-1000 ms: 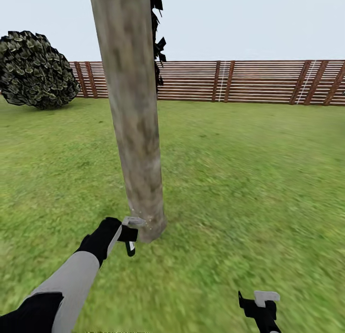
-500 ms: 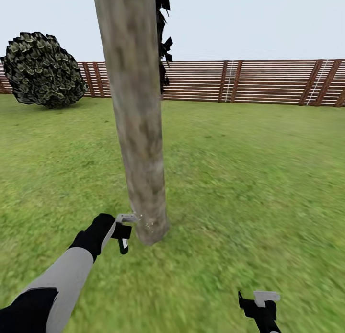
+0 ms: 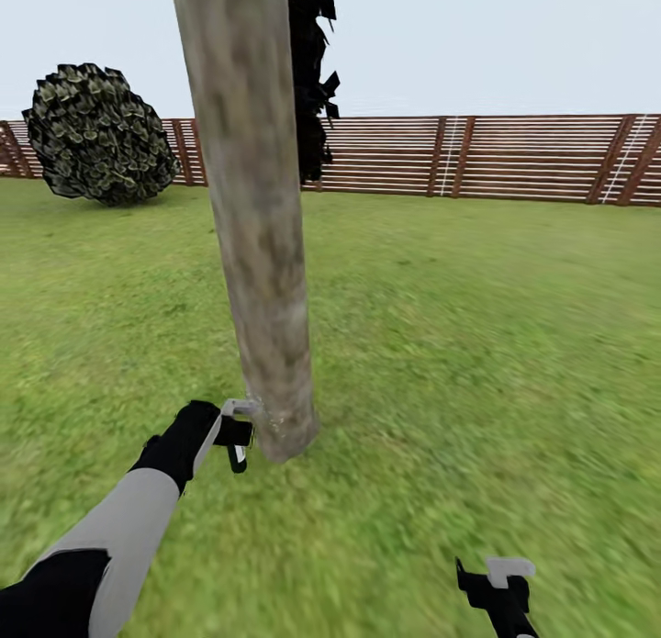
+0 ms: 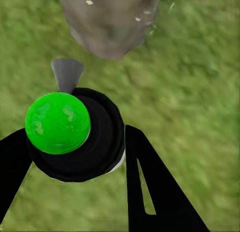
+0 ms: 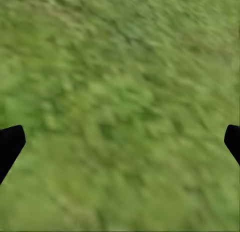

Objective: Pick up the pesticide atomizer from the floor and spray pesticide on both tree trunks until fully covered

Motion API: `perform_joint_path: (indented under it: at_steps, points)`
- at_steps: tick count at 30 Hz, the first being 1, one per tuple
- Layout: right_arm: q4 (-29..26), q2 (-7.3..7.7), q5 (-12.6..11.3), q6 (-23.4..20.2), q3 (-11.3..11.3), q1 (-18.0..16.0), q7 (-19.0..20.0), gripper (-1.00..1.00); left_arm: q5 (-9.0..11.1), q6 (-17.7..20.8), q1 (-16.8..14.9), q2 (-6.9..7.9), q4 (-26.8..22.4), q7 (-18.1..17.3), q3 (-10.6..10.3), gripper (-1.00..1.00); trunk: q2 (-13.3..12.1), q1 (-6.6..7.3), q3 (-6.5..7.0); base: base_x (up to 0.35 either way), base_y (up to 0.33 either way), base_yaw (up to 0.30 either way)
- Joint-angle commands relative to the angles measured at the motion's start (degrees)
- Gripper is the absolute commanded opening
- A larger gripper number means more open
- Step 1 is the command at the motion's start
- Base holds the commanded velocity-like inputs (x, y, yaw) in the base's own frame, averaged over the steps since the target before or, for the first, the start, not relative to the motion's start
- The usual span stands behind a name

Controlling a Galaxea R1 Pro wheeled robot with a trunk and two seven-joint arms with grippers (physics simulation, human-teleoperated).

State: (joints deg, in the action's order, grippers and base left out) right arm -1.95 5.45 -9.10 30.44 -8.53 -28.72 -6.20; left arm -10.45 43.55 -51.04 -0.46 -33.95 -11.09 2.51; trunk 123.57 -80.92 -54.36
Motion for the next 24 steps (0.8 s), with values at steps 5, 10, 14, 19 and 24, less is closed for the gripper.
perform_joint_path:
  at_steps: [5,10,14,19,24]
  points:
    - [0.0,0.0,-0.5,0.1,-0.5,0.0,-0.1,1.0,-0.6,0.3,-0.1,0.28,-0.8,-0.5,0.2,-1.0,0.0,0.0,-0.06,0.007,-0.005,0.246]
    - [0.0,0.01,-0.5,0.1,-0.5,0.0,-0.1,1.0,-0.6,2.8,-2.8,0.02,-0.9,-0.5,0.2,-1.0,0.0,0.0,-0.06,0.0,0.0,0.034]
    - [0.0,0.02,-0.5,0.1,-0.5,0.0,-0.1,1.0,-0.7,6.6,-3.0,0.01,-0.9,-0.6,0.1,-1.0,0.0,0.0,-0.06,0.0,0.0,0.002]
    - [0.0,0.06,-0.5,0.1,-0.5,0.0,-0.1,1.0,-0.7,6.8,-2.6,0.32,-0.9,-0.7,-0.1,-1.0,0.0,0.0,-0.06,0.144,-0.03,0.0]
    - [0.0,0.02,-0.5,0.1,-0.5,0.0,-0.1,1.0,-0.7,6.6,-2.5,0.16,-0.9,-0.7,0.1,-1.0,0.0,0.0,-0.06,0.254,-0.164,0.0]
